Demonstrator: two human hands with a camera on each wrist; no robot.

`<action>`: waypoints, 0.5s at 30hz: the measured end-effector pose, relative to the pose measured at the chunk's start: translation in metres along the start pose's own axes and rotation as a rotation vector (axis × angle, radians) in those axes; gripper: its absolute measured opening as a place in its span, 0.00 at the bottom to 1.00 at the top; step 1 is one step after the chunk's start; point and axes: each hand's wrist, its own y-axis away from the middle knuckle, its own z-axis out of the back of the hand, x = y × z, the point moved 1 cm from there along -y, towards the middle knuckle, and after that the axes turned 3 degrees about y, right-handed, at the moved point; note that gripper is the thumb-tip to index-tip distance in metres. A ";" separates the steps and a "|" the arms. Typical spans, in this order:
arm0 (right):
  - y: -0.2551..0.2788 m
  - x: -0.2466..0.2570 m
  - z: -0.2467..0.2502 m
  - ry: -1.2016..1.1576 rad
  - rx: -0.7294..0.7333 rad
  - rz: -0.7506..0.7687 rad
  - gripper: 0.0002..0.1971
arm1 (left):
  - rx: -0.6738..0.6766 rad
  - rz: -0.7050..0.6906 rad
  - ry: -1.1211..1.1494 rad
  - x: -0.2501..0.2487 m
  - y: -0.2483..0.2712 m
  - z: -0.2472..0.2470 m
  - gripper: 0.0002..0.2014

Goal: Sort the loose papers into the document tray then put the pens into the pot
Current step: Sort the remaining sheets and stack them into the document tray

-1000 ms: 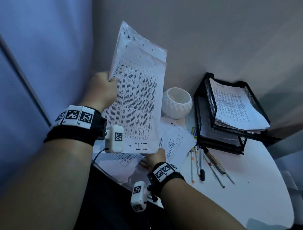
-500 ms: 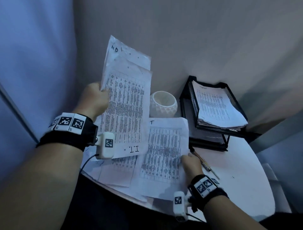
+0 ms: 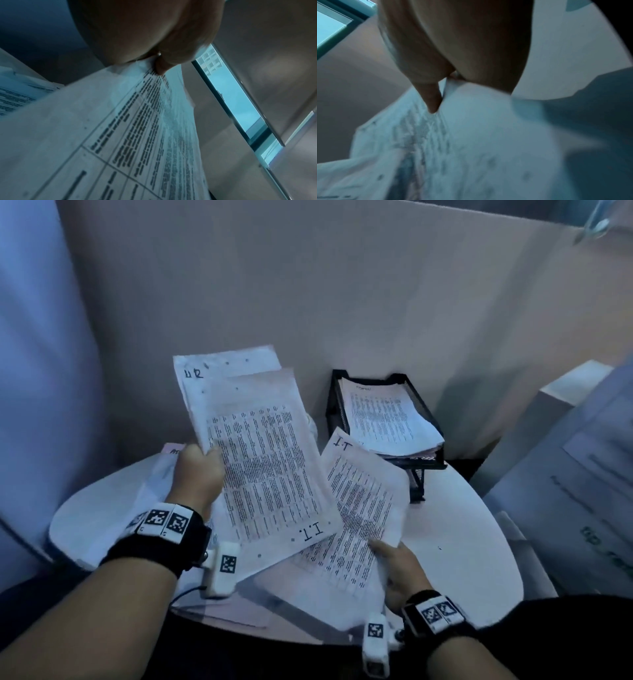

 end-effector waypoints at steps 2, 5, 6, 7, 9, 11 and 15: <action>0.001 0.005 0.004 -0.008 -0.050 0.043 0.05 | -0.024 -0.012 0.000 0.000 0.004 -0.003 0.10; -0.004 0.009 0.015 -0.179 -0.062 0.073 0.14 | -0.102 -0.007 -0.027 -0.001 0.000 0.003 0.14; -0.004 0.012 0.017 -0.256 -0.064 0.070 0.15 | -0.124 0.006 -0.011 -0.001 -0.003 0.006 0.15; -0.003 0.015 0.017 -0.320 -0.048 0.063 0.16 | -0.143 0.017 0.006 -0.001 -0.005 0.008 0.16; 0.000 0.019 0.017 -0.411 -0.015 0.049 0.14 | -0.164 0.049 0.023 0.000 -0.008 0.010 0.17; 0.005 0.021 0.013 -0.470 0.030 0.043 0.11 | -0.172 0.080 0.036 0.001 -0.008 0.007 0.17; 0.006 0.015 0.006 -0.547 0.051 0.014 0.12 | -0.196 0.112 0.025 0.001 -0.008 0.002 0.17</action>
